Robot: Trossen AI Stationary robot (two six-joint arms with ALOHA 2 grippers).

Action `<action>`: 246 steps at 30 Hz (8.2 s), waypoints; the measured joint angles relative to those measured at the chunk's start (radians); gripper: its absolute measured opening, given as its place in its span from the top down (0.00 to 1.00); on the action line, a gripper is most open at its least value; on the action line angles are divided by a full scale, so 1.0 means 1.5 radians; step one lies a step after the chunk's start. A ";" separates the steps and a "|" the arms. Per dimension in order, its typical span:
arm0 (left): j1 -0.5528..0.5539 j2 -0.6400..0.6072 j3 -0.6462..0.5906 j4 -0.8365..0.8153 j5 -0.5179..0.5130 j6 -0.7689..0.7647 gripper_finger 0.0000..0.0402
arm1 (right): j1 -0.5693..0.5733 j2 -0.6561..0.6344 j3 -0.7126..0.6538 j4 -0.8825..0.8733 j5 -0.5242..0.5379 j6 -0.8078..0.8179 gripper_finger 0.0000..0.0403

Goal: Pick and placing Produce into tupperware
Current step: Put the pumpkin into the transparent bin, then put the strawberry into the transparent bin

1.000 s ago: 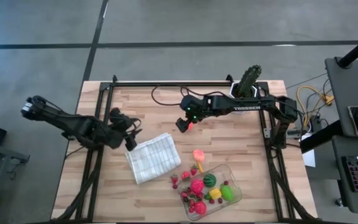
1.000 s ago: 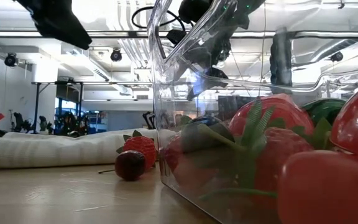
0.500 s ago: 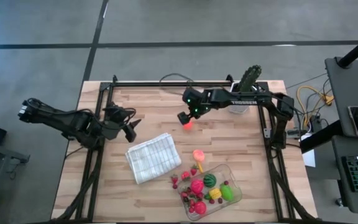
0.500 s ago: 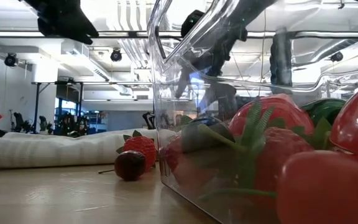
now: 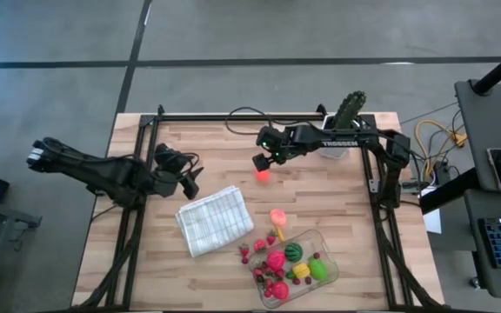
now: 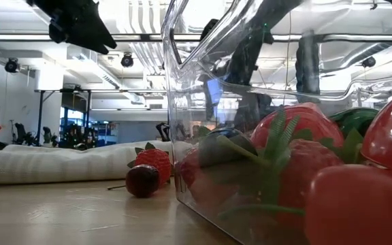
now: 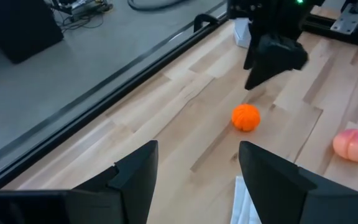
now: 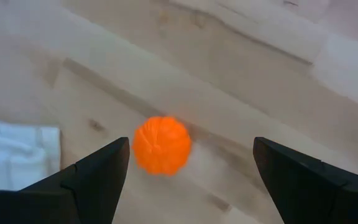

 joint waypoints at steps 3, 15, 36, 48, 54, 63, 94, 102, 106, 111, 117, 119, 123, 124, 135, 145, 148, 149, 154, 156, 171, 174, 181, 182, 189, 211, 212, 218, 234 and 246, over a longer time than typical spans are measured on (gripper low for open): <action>0.000 0.011 0.000 0.007 0.000 0.000 0.48 | -0.009 0.019 0.000 0.021 -0.041 0.012 0.17; 0.000 0.022 0.000 0.018 0.004 0.000 0.48 | -0.012 0.084 0.000 0.040 -0.092 0.017 0.17; 0.010 0.022 0.000 0.021 0.003 0.004 0.48 | -0.004 0.101 0.000 0.082 -0.107 -0.066 0.17; 0.010 0.025 -0.001 0.023 0.003 -0.001 0.48 | -0.004 0.124 0.000 0.099 -0.113 -0.146 0.17; 0.010 0.026 -0.001 0.023 0.000 -0.001 0.48 | -0.004 0.124 0.000 0.092 -0.114 -0.148 0.19; 0.020 0.026 -0.001 0.024 0.000 -0.001 0.48 | -0.003 0.135 0.000 0.080 -0.118 -0.142 0.25; 0.025 0.025 -0.004 0.024 0.000 0.000 0.48 | 0.030 -0.059 0.000 0.021 -0.229 -0.132 0.39; 0.025 0.025 -0.004 0.023 0.001 0.005 0.48 | 0.207 -0.219 0.000 -0.136 -0.143 -0.024 0.38; 0.025 0.025 -0.004 0.022 0.001 0.006 0.48 | 0.331 -0.236 -0.002 -0.149 -0.059 0.127 0.36; 0.025 0.025 -0.004 0.022 0.001 0.006 0.48 | 0.447 -0.221 -0.002 -0.168 -0.035 0.289 0.36; 0.025 0.025 -0.004 0.027 0.001 0.004 0.48 | 0.551 -0.178 -0.009 -0.207 -0.036 0.415 0.37; 0.025 0.025 -0.004 0.027 0.001 0.004 0.48 | 0.574 -0.162 -0.009 -0.208 -0.026 0.433 0.37; 0.025 0.025 -0.004 0.029 0.001 0.003 0.48 | 0.605 -0.137 -0.010 -0.232 0.027 0.444 0.32; 0.025 0.025 -0.004 0.029 0.001 0.003 0.48 | 0.611 -0.132 -0.010 -0.237 0.032 0.445 0.31; 0.025 0.025 -0.004 0.042 0.001 0.002 0.48 | 0.662 -0.119 -0.010 -0.258 0.160 0.489 0.13; 0.025 0.025 -0.004 0.042 0.001 0.002 0.48 | 0.668 -0.130 -0.010 -0.280 0.222 0.479 0.11; 0.025 0.025 -0.004 0.042 0.001 0.002 0.48 | 0.668 -0.131 -0.010 -0.281 0.225 0.478 0.11; 0.025 0.025 -0.004 0.042 0.001 0.002 0.48 | 0.668 -0.131 -0.010 -0.281 0.225 0.478 0.11; 0.025 0.025 -0.004 0.042 0.001 0.003 0.48 | 0.668 -0.130 -0.010 -0.280 0.226 0.479 0.11; 0.025 0.025 -0.004 0.042 0.001 0.003 0.48 | 0.668 -0.131 -0.010 -0.273 0.226 0.478 0.11; 0.025 0.025 -0.004 0.044 0.001 0.003 0.48 | 0.559 -0.135 -0.006 -0.219 0.218 0.403 0.11; 0.025 0.025 -0.004 0.044 0.001 0.003 0.48 | 0.539 -0.136 0.002 -0.216 0.218 0.368 0.11; 0.025 0.025 -0.004 0.044 0.001 0.003 0.48 | 0.505 -0.136 0.012 -0.217 0.217 0.329 0.11; 0.025 0.025 -0.004 0.044 0.001 0.003 0.48 | 0.502 -0.136 0.012 -0.217 0.215 0.328 0.11; 0.025 0.025 -0.004 0.044 0.001 0.003 0.48 | 0.498 -0.136 0.012 -0.219 0.189 0.326 0.11; 0.024 0.033 -0.004 0.126 0.117 -0.100 0.48 | 0.466 -0.135 0.012 -0.222 0.159 0.316 0.11; 0.025 0.037 -0.004 0.133 0.117 -0.094 0.48 | 0.465 -0.135 0.012 -0.222 0.159 0.316 0.11; 0.024 0.084 -0.004 0.213 0.202 -0.088 0.48 | 0.465 -0.135 0.011 -0.222 0.159 0.322 0.11; -0.045 0.371 0.009 0.243 0.637 0.332 0.48 | 0.471 -0.179 0.011 -0.220 0.172 0.327 0.11; -0.069 0.467 0.071 0.345 0.641 0.391 0.48 | 0.501 -0.192 0.011 -0.270 0.171 0.349 0.11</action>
